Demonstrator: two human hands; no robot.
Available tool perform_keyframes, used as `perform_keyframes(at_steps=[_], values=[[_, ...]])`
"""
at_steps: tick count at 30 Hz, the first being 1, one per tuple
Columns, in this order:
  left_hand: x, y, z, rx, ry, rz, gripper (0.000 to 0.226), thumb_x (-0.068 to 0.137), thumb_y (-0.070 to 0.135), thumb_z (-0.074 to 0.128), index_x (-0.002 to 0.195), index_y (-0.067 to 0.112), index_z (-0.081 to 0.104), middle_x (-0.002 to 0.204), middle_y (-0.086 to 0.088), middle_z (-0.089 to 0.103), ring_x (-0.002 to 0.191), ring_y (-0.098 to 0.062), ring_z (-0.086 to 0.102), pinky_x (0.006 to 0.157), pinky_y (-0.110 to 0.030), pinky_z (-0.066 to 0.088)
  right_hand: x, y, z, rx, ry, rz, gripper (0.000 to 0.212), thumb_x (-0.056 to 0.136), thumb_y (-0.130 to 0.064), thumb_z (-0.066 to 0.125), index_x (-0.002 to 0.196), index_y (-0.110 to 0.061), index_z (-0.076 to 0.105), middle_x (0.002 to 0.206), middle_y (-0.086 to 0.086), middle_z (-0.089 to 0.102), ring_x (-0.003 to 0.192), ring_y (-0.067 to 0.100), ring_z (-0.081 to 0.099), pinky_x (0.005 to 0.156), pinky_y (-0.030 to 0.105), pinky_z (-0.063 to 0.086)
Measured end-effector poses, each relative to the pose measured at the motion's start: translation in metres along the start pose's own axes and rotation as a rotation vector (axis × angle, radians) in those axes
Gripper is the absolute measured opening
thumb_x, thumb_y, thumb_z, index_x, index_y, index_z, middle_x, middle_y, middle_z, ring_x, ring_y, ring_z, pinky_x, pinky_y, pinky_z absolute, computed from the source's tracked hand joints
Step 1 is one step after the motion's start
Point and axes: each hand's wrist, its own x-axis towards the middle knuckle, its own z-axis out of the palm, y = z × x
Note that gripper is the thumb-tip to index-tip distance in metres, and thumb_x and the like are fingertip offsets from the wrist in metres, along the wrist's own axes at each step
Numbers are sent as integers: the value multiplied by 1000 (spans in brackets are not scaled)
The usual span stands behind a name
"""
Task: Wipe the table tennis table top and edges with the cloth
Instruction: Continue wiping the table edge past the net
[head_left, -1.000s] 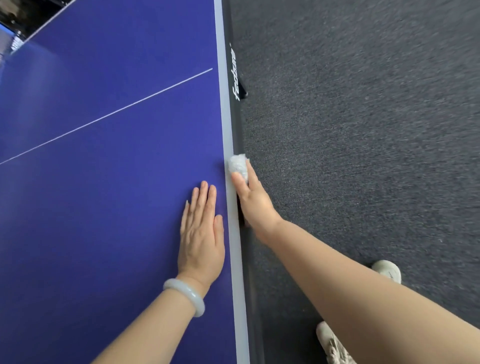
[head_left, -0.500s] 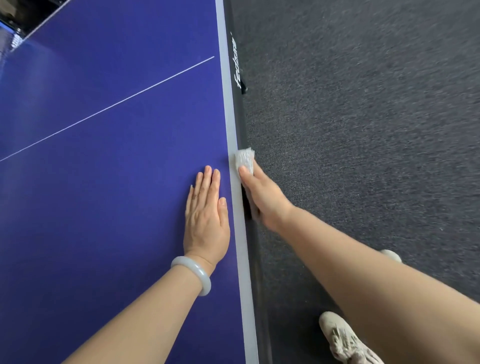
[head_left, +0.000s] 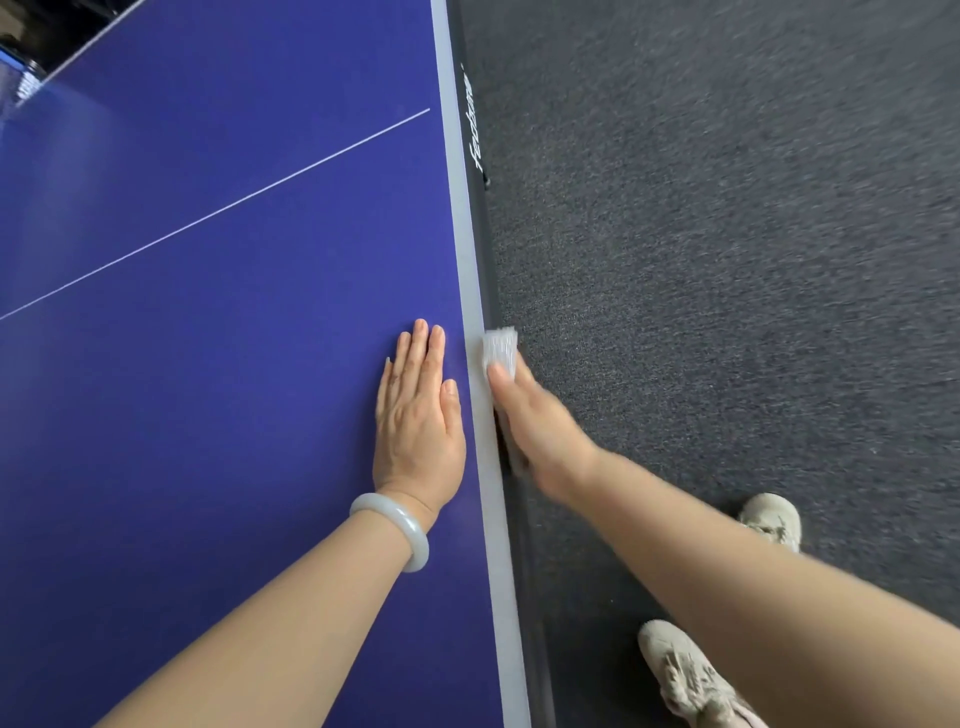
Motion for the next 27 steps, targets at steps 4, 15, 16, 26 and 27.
perform_keyframes(at_steps=[4,15,16,26,27], values=[[-1,1,0,-5,0,-3,52,106,18,28,157,16,18,165,3,10,152,-9,2,125,-36,7,-3,2,5,2,53,-24,49,109,-29,35,158,-24,26,158,-7,37,146,5,31,124,35,21],[-1,-1,2,-19,27,19,51,107,21,29,157,17,19,165,3,12,152,-10,3,124,-35,6,-50,21,11,-177,89,24,56,108,-36,34,160,-24,16,162,-3,30,149,9,26,123,30,18],[0,-2,2,-20,31,20,51,107,21,29,157,17,20,165,2,12,152,-11,4,124,-35,6,-39,18,11,-165,103,13,57,108,-37,35,160,-24,16,162,0,30,149,12,26,123,31,19],[1,-6,4,-84,76,46,48,107,21,32,155,15,29,164,-2,20,152,-16,10,124,-34,5,-105,82,19,-298,58,15,62,105,-37,43,159,-34,12,147,-3,40,119,-22,35,109,17,21],[0,-7,4,-109,79,47,47,107,21,34,154,15,31,163,-3,22,152,-16,11,124,-33,5,-103,82,22,-319,75,18,62,106,-37,42,159,-33,10,146,-1,38,106,-28,35,101,10,19]])
